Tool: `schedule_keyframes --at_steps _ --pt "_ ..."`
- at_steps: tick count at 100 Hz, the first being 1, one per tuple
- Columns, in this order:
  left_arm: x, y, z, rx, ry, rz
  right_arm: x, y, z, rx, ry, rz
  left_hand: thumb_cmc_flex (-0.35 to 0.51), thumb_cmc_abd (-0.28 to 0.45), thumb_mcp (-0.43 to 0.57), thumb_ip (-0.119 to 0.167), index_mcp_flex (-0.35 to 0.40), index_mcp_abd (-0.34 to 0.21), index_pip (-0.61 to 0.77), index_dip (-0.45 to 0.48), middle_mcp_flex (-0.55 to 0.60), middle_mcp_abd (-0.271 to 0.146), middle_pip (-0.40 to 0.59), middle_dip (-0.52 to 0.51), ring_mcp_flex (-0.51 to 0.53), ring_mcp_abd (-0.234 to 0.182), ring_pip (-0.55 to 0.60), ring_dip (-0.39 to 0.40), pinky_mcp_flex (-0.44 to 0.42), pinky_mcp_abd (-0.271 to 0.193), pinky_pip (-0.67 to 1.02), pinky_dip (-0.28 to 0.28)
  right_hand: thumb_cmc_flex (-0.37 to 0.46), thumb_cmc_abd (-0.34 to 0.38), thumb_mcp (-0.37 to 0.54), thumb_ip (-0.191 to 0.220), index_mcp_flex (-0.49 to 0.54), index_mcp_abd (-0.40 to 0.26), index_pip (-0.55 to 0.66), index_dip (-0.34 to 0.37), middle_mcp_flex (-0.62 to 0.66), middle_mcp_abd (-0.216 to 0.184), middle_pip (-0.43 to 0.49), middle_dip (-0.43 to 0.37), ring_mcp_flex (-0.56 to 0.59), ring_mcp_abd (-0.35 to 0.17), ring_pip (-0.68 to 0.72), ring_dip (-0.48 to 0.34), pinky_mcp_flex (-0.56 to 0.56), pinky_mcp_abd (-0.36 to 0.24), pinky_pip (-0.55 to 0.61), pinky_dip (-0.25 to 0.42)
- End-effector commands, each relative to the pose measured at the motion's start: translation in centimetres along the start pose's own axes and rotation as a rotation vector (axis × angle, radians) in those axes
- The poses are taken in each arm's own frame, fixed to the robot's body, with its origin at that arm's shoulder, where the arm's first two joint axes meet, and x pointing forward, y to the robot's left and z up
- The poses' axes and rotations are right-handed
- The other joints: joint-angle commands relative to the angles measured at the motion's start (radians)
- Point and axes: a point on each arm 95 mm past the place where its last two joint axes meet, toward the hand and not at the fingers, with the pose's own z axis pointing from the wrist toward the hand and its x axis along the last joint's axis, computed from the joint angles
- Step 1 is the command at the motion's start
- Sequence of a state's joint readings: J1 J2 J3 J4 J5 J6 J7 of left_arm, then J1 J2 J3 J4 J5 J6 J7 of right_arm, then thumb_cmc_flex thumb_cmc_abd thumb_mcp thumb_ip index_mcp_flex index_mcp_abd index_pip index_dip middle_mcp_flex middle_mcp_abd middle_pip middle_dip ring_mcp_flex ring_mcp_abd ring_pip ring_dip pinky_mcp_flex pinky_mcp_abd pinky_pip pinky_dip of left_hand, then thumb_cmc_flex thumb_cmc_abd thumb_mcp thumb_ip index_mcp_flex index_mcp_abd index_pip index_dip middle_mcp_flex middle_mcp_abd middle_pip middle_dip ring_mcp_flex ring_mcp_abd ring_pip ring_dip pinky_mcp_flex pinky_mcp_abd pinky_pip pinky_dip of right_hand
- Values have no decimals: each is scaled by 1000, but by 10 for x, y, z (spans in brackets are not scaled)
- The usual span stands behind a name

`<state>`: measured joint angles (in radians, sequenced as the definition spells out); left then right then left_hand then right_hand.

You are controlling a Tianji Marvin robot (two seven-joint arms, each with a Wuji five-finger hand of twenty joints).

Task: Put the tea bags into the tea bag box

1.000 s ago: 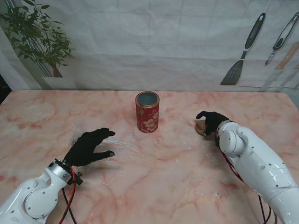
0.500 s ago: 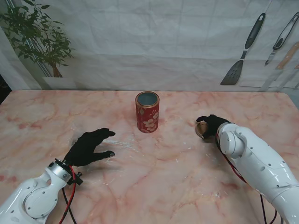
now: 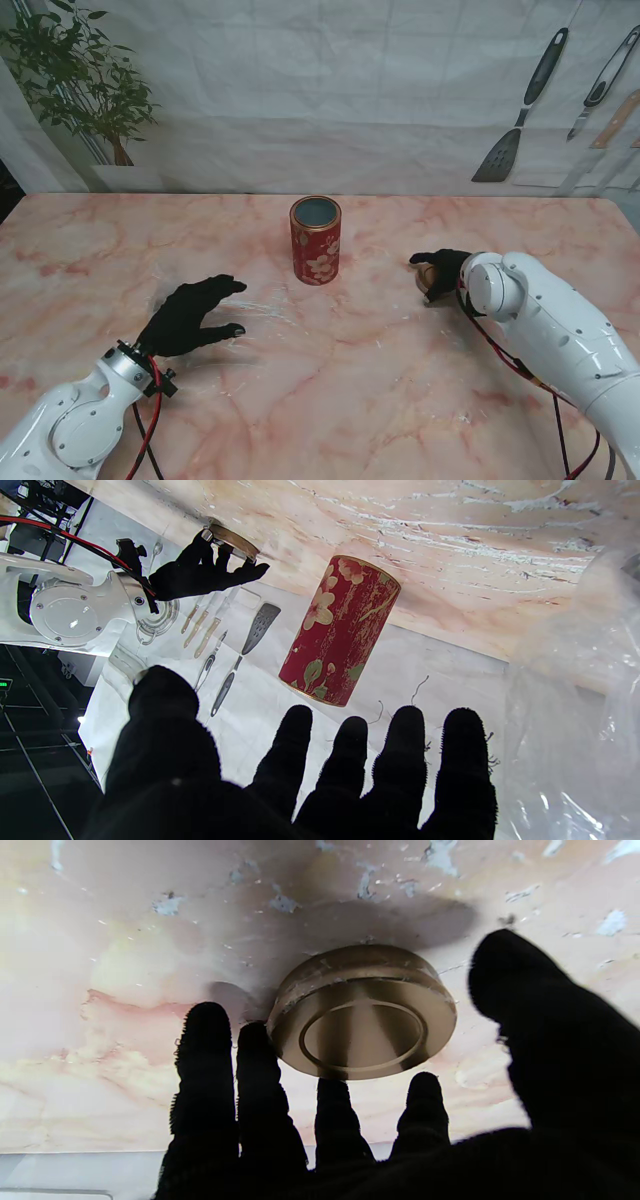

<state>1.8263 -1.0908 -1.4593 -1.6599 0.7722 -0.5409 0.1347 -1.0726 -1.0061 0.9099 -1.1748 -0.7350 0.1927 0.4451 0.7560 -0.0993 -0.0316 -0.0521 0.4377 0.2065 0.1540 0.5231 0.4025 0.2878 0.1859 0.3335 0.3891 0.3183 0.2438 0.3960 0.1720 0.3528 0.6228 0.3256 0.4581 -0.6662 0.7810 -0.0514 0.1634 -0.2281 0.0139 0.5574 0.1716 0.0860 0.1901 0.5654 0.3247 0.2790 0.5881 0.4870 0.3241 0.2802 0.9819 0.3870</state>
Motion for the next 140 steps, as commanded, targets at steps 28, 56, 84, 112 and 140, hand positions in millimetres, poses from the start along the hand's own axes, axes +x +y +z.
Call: schedule_keyframes --at_steps 28,56,84,112,140 --pt "1 1 1 -3 7 -2 1 -48 12 67 -35 -72 25 24 8 24 17 -21 4 9 -2 -24 3 -4 20 -29 -8 13 3 -28 38 16 268 -85 267 -15 -43 28 233 56 -15 -32 242 37 149 -215 80 -21 184 -240 46 -74" --pt "1 0 1 -3 8 -3 0 -65 22 72 -42 -47 23 25 8 23 16 -23 4 9 -3 -23 3 -4 21 -27 -8 13 2 -27 38 16 544 -227 520 -182 -57 -20 723 -189 0 -125 586 -28 303 -229 155 -16 282 -270 297 -400" --pt "1 1 1 3 10 -7 0 -77 25 117 -22 -54 25 32 7 22 16 -22 5 9 -4 -24 2 -4 20 -27 -8 13 2 -25 38 16 307 -68 310 4 -56 16 666 -227 0 -102 503 -56 242 -221 128 -13 298 -270 66 -79" --pt "1 1 1 3 13 -12 -1 -92 34 -4 -28 -47 25 33 7 23 15 -25 5 9 -3 -24 3 -4 21 -29 -8 14 3 -26 40 17 593 -294 619 -218 201 40 837 -242 285 -176 652 -39 487 -272 178 -32 395 -342 375 -392" --pt "1 2 1 -1 13 -12 -4 -82 32 -100 -26 25 25 33 7 23 18 -23 6 10 -4 -25 2 -4 21 -28 -8 14 3 -27 40 17 600 -296 643 -226 311 51 826 -240 393 -164 669 -25 548 -292 211 -21 424 -343 408 -310"
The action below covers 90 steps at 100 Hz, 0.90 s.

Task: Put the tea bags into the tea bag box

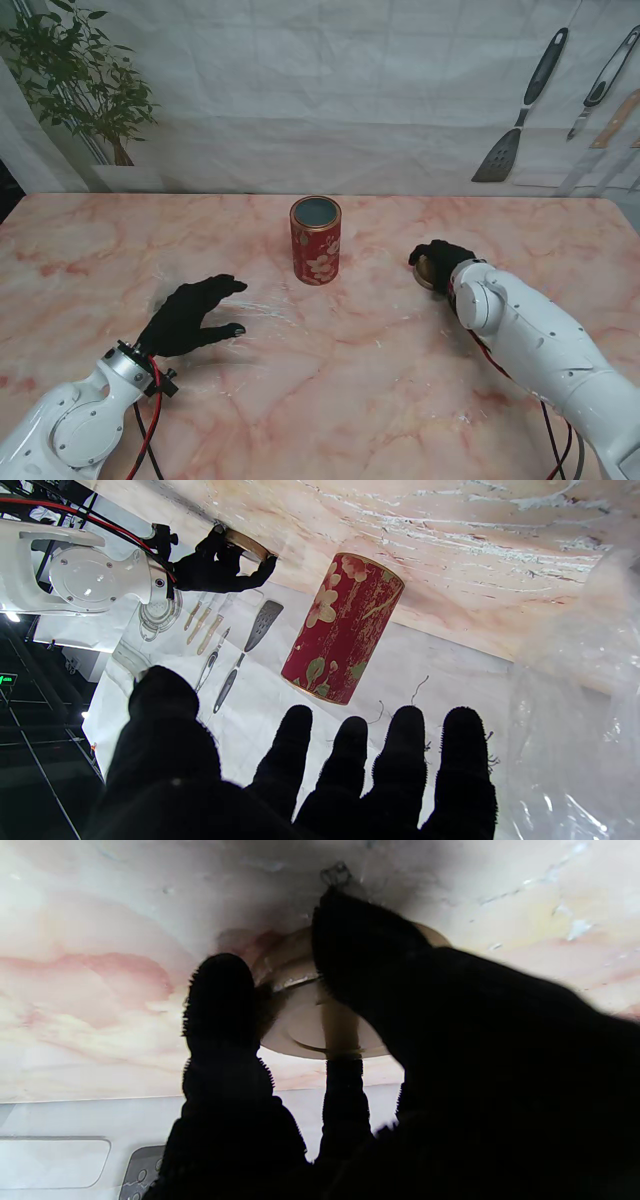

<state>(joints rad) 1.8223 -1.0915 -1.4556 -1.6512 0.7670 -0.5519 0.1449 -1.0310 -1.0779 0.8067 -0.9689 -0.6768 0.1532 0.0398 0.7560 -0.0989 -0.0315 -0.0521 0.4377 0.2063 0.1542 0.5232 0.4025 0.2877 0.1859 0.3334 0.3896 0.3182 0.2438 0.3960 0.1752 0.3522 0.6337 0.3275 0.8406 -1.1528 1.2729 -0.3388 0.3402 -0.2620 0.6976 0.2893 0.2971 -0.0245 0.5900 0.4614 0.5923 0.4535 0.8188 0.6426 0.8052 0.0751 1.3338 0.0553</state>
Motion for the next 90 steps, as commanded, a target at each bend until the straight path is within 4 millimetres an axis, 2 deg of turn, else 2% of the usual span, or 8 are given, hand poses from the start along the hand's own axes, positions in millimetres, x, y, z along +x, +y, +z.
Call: schedule_keyframes --at_steps 1,37,90 --pt "1 1 1 -10 5 -3 -9 -64 -12 143 -28 6 25 32 6 22 18 -22 6 10 -3 -25 3 -4 20 -29 -8 14 0 -26 29 15 218 191 152 61 135 85 142 28 269 -52 269 80 281 -467 -19 -176 -56 -137 57 24" --pt "0 0 0 -20 10 -5 -7 -22 -12 29 -44 90 22 33 7 23 19 -26 6 10 0 -27 2 -5 22 -30 -9 13 1 -28 29 15 222 196 155 61 156 89 133 30 286 -41 266 84 300 -455 -5 -171 -44 -110 66 65" --pt "0 -2 1 -27 22 2 -4 17 -17 -75 -49 92 18 32 7 23 22 -26 7 10 2 -25 0 -5 23 -32 -11 12 2 -29 27 14 224 202 153 62 165 93 124 30 300 -26 255 85 308 -449 -3 -166 -37 -97 69 73"
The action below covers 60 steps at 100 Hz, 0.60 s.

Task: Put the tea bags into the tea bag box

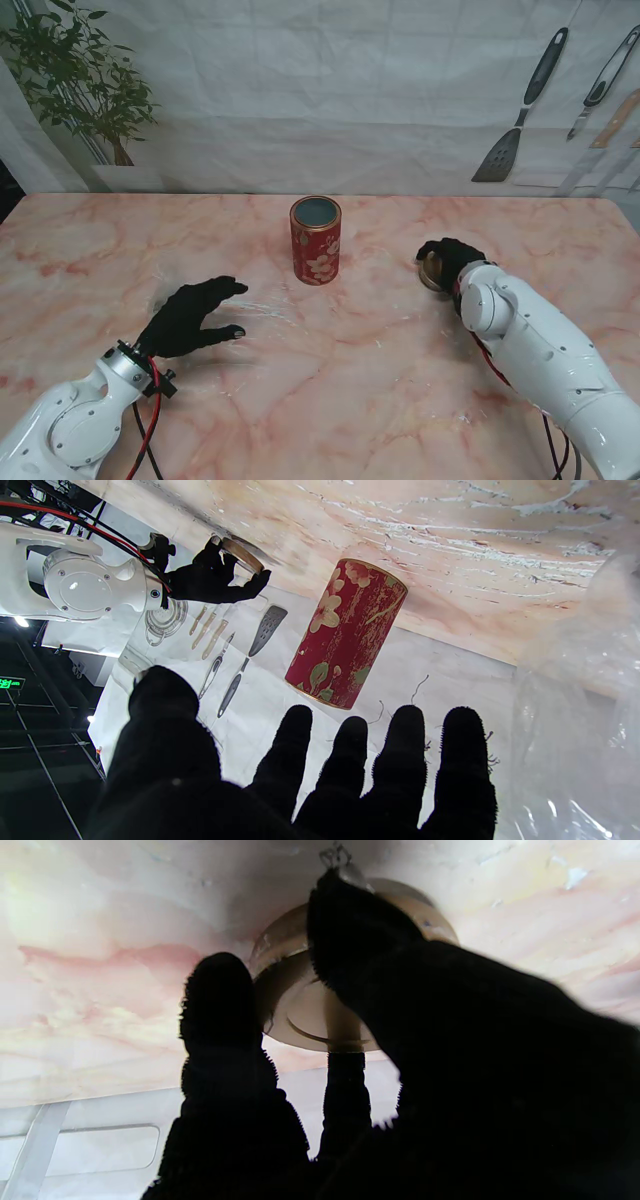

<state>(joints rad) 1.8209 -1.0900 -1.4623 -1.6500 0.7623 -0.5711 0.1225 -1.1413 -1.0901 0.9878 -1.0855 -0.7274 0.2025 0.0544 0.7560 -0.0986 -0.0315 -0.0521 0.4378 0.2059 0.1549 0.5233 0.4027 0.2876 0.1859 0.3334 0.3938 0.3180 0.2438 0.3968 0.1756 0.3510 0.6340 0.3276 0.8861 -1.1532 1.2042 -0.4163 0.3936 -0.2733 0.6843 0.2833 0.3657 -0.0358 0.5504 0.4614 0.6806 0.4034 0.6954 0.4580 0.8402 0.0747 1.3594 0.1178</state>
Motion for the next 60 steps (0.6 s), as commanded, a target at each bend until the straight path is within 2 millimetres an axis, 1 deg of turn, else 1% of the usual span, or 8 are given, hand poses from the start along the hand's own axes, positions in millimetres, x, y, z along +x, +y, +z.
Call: schedule_keyframes --at_steps 1,22,28,45,60 --pt "1 -1 1 -10 8 3 5 8 -1 -20 9 -1 17 32 6 23 22 -23 6 10 1 -26 0 -5 19 -33 -11 11 2 -28 27 14 179 202 222 139 112 104 137 36 231 -15 295 85 220 -398 121 19 -72 -96 44 11" --pt "1 -2 1 -13 11 7 13 23 -2 -67 22 23 17 31 7 23 22 -26 7 10 3 -26 0 -5 19 -32 -12 11 2 -28 26 14 180 205 219 138 114 104 133 35 233 -11 293 88 220 -395 121 21 -73 -98 45 13" --pt "1 -2 1 -13 12 7 15 26 -1 -76 27 24 17 31 6 23 22 -26 7 10 3 -26 0 -5 20 -33 -12 11 2 -28 26 13 181 206 218 138 114 104 133 36 233 -10 292 89 221 -394 122 21 -71 -88 47 15" --pt "1 -3 1 -13 13 9 24 36 0 -101 44 31 17 31 7 23 23 -25 6 10 3 -26 -1 -5 21 -32 -11 11 3 -29 26 13 181 209 216 138 117 104 131 35 235 -8 293 91 222 -393 122 22 -72 -92 46 14" --pt "0 -3 1 -12 12 9 33 44 1 -132 59 46 17 31 6 23 23 -26 7 10 4 -26 -1 -5 20 -33 -12 11 2 -28 25 13 182 210 215 138 117 104 130 35 235 -6 291 93 223 -392 122 23 -72 -83 47 15"
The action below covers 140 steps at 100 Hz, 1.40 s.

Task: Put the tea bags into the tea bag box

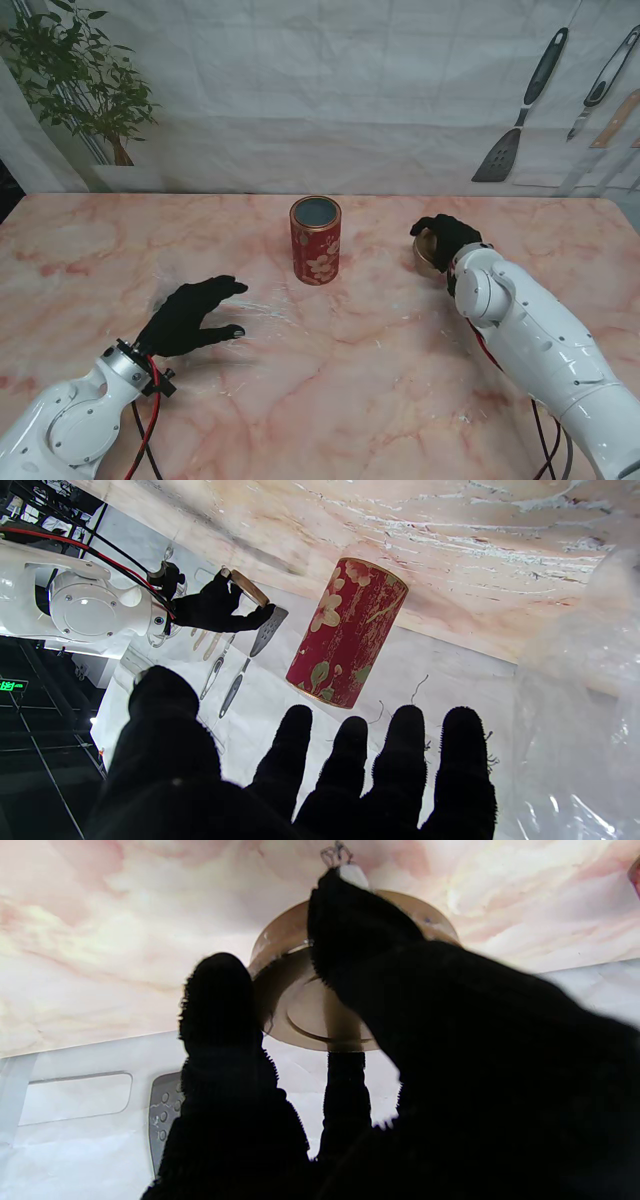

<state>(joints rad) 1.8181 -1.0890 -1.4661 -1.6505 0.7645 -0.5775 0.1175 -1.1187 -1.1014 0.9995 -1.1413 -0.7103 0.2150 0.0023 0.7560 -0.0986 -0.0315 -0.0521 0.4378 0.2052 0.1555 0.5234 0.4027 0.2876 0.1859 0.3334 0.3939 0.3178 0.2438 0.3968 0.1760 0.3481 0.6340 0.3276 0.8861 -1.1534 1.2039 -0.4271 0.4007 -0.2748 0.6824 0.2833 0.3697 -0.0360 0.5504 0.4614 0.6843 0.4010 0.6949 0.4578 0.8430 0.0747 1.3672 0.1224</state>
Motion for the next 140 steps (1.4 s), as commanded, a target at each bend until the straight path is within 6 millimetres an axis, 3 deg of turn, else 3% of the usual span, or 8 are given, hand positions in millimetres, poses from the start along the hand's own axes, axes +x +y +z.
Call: schedule_keyframes --at_steps 1,50,140 --pt "1 -1 1 -9 7 3 13 9 2 -21 25 9 17 30 6 23 22 -26 6 10 4 -25 -1 -5 20 -32 -12 11 2 -25 25 13 182 210 215 149 110 105 132 36 231 -6 291 93 219 -389 123 23 -75 -83 40 11" --pt "0 -2 0 -14 7 5 48 36 12 -84 89 31 16 30 7 23 22 -28 6 10 5 -25 -2 -5 21 -32 -12 10 2 -27 24 12 184 219 208 148 114 107 126 33 235 -2 290 97 222 -379 124 26 -72 -75 44 13" --pt "5 -3 -11 -22 -38 22 130 69 37 -135 287 59 16 30 7 23 25 -28 7 11 6 -29 -2 -4 22 -35 -14 10 3 -28 23 12 192 239 188 146 129 107 116 29 245 -1 292 108 224 -376 131 35 -72 -60 52 26"
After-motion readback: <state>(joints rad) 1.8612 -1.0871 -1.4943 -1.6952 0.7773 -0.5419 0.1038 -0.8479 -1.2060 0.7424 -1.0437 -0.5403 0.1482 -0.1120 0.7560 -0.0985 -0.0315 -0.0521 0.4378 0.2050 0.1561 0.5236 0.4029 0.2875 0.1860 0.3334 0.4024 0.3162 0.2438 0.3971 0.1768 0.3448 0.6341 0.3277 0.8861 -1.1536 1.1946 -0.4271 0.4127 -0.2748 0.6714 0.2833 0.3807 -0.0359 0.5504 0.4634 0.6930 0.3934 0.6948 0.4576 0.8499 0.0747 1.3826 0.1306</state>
